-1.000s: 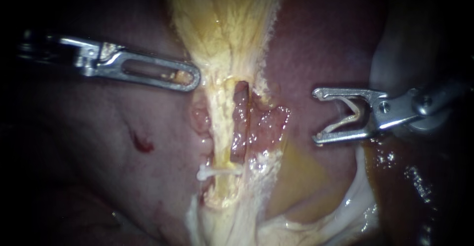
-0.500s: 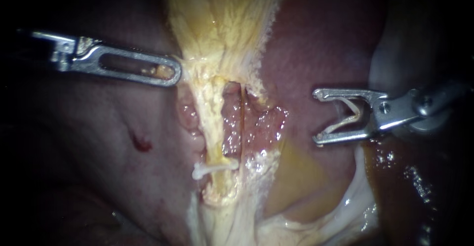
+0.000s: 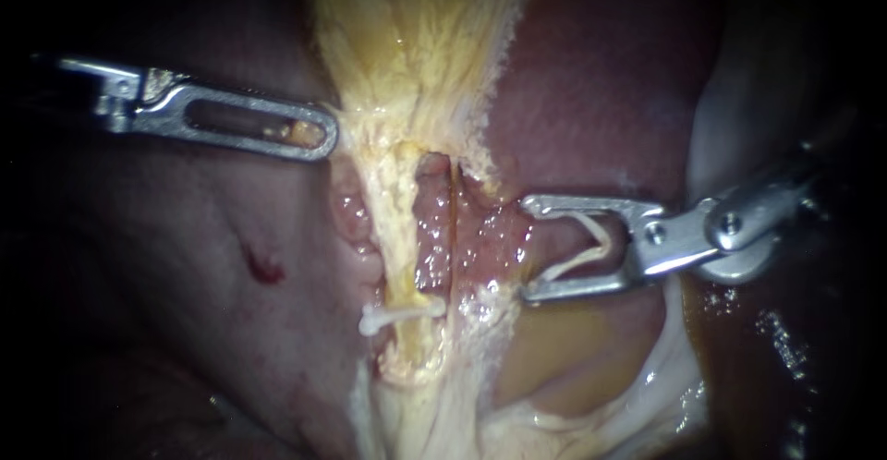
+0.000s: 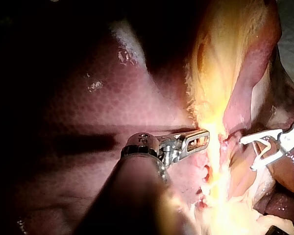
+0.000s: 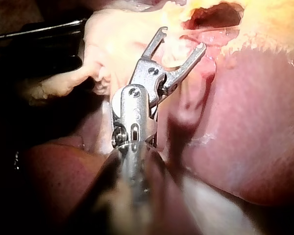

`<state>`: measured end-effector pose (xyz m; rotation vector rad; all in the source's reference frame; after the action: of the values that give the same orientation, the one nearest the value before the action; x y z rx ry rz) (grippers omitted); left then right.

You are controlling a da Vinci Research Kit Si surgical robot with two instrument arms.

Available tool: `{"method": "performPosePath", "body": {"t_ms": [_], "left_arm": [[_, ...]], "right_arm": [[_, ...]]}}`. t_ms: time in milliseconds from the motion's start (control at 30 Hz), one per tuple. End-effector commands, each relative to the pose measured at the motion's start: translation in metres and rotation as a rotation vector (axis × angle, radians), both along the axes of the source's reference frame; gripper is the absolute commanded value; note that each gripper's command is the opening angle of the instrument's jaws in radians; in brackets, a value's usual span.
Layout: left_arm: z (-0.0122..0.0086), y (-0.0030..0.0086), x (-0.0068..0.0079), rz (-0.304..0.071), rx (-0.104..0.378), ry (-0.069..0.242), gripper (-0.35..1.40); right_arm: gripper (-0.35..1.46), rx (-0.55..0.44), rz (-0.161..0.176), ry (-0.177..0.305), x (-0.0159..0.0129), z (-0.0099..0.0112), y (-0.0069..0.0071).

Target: Clipping second clip left tube

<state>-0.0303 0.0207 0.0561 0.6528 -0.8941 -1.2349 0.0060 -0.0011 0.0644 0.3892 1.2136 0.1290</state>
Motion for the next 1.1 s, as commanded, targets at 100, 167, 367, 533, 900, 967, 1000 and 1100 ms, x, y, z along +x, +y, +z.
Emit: {"method": "performPosePath", "body": {"t_ms": [100,167,367,533,900,967,1000,1100], "left_arm": [[-0.0001,0.0,0.0,0.0,0.0,0.001,-0.35],[-0.0001,-0.0001,0.0,-0.001,0.0,0.001,-0.35],[-0.0002,-0.0001,-0.0001,-0.001,0.0,0.001,-0.35],[-0.0002,-0.0001,-0.0001,-0.001,0.0,0.001,-0.35],[-0.0002,-0.0001,-0.0002,-0.002,0.0,0.001,-0.35],[-0.0003,-0.0001,-0.0002,-0.002,0.0,0.001,-0.35],[-0.0003,-0.0002,-0.0002,-0.002,0.0,0.001,-0.35],[-0.0003,-0.0002,-0.0002,-0.005,0.005,0.002,-0.35]], "right_arm": [[0.5,0.018,-0.003,0.009,0.0018,0.0008,-0.0011],[0.5,0.032,-0.004,0.012,0.0028,0.0013,-0.0017],[0.5,0.063,-0.007,0.019,0.0055,0.003,-0.0032],[0.5,0.085,-0.007,0.021,0.0069,0.0048,-0.0041],[0.5,0.132,0.003,0.015,0.0071,0.0082,-0.0037],[0.5,0.143,0.006,0.013,0.0069,0.0087,-0.0035],[0.5,0.148,0.007,0.012,0.0069,0.0088,-0.0034],[0.5,0.161,0.006,0.014,0.0068,0.0091,-0.0033]]}}
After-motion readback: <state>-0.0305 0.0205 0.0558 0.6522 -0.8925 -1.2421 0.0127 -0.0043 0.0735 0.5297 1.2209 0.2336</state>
